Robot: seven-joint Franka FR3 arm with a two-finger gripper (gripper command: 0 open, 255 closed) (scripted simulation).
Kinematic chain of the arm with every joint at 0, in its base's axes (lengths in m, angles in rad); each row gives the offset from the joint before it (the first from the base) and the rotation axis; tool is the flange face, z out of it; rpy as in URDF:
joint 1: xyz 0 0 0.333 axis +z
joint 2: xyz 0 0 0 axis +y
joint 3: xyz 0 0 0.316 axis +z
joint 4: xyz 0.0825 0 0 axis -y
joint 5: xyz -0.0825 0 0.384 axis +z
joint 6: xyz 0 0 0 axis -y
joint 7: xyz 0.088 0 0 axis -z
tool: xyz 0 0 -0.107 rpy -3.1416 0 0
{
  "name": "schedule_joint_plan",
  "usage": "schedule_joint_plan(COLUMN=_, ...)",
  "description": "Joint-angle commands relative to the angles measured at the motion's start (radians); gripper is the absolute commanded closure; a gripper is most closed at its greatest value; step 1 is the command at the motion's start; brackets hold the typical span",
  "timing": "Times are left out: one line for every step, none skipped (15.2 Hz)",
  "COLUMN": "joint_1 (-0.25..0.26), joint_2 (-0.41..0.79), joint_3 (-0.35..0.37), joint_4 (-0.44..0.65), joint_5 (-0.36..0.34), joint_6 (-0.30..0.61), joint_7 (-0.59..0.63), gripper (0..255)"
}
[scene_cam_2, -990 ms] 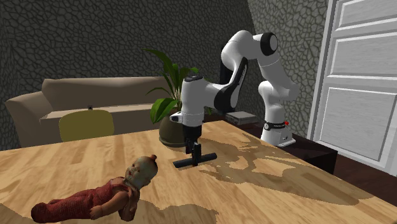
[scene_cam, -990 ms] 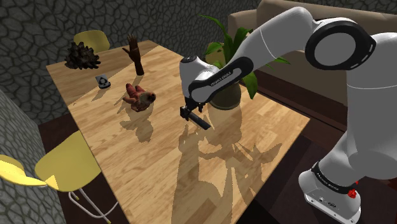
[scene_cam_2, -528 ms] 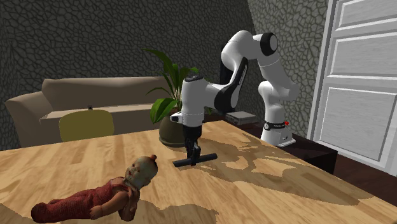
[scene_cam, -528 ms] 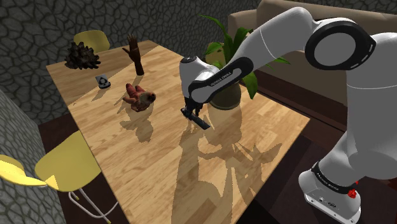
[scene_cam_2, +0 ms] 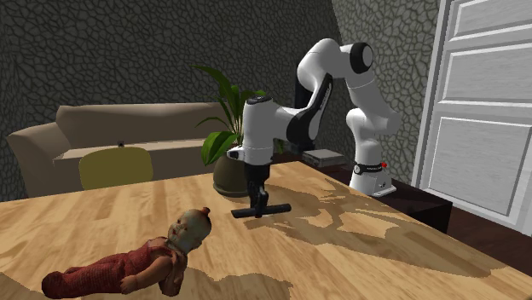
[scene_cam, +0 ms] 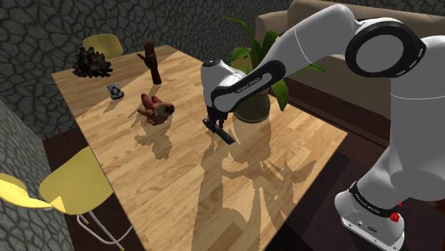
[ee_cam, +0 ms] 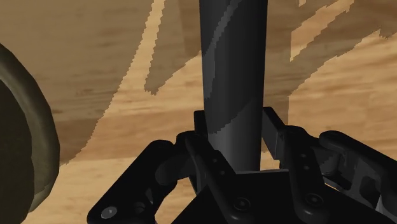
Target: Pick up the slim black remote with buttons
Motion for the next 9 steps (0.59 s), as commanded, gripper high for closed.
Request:
schedule_joint_plan(joint_1=-0.002, joint_2=-0.019, joint_3=0.004, joint_4=0.0, joint_5=0.006, joint_6=-0.02, joint_7=-0.005, gripper=255)
schedule_joint_plan(joint_1=-0.003, joint_2=-0.027, joint_3=0.006, joint_4=0.003, joint_5=0.009, joint_6=-0.029, joint_7=-0.007, gripper=255)
schedule_joint_plan(joint_1=-0.004, joint_2=-0.035, joint_3=0.007, joint_4=0.005, joint_5=0.012, joint_6=-0.039, joint_7=-0.01, gripper=255)
schedule_joint_plan(joint_1=-0.005, joint_2=-0.043, joint_3=0.009, joint_4=0.008, joint_5=0.015, joint_6=-0.049, joint_7=-0.012, gripper=255)
schedule_joint_plan(joint_1=-0.006, joint_2=-0.051, joint_3=0.01, joint_4=0.01, joint_5=0.018, joint_6=-0.06, joint_7=-0.014, gripper=255)
schedule_joint_plan(joint_1=-0.007, joint_2=-0.058, joint_3=0.012, joint_4=0.013, joint_5=0.021, joint_6=-0.07, joint_7=-0.017, gripper=255)
schedule_joint_plan(joint_1=-0.008, joint_2=-0.065, joint_3=0.013, joint_4=0.017, joint_5=0.024, joint_6=-0.08, joint_7=-0.019, gripper=255)
schedule_joint_plan(joint_1=-0.009, joint_2=-0.073, joint_3=0.015, joint_4=0.02, joint_5=0.026, joint_6=-0.09, joint_7=-0.022, gripper=255)
schedule_joint_plan(joint_1=-0.009, joint_2=-0.08, joint_3=0.016, joint_4=0.024, joint_5=0.029, joint_6=-0.101, joint_7=-0.024, gripper=255)
